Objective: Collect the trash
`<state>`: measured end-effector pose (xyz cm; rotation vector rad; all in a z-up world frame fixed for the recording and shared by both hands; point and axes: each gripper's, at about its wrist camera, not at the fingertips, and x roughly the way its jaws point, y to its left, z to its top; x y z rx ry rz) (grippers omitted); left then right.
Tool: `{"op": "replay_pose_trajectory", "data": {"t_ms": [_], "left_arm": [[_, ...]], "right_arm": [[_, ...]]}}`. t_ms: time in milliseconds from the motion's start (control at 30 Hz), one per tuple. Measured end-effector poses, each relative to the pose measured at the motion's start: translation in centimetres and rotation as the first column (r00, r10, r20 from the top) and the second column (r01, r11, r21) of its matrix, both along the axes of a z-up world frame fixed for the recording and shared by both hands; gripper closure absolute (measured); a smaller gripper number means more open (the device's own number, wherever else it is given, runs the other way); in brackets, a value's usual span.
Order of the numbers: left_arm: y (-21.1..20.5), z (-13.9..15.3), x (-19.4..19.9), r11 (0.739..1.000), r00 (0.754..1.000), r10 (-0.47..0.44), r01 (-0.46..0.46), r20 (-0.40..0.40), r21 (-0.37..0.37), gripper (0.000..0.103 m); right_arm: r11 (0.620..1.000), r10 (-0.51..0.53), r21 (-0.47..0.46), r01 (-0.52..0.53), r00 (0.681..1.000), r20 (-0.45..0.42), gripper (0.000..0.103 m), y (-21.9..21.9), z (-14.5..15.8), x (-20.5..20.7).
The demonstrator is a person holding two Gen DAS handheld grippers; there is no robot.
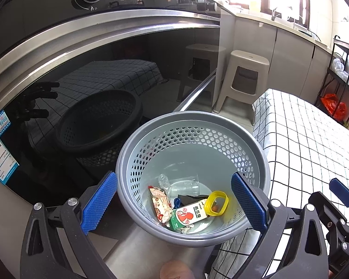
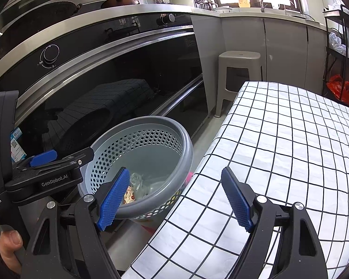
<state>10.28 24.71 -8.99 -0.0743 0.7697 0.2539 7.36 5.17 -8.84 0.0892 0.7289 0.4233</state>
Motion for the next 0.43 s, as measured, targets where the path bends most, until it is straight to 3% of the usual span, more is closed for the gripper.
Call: {"op": "replay_pose_trajectory", "data": {"t_ms": [433], "left_arm": [[-0.12, -0.08, 0.16, 1.000, 1.000, -0.001, 0.001, -0.010, 0.000, 0.007]], "right_arm": [[1.000, 0.000, -0.001, 0.000, 1.000, -0.001, 0.026, 0.09, -0.01, 0.05]]}}
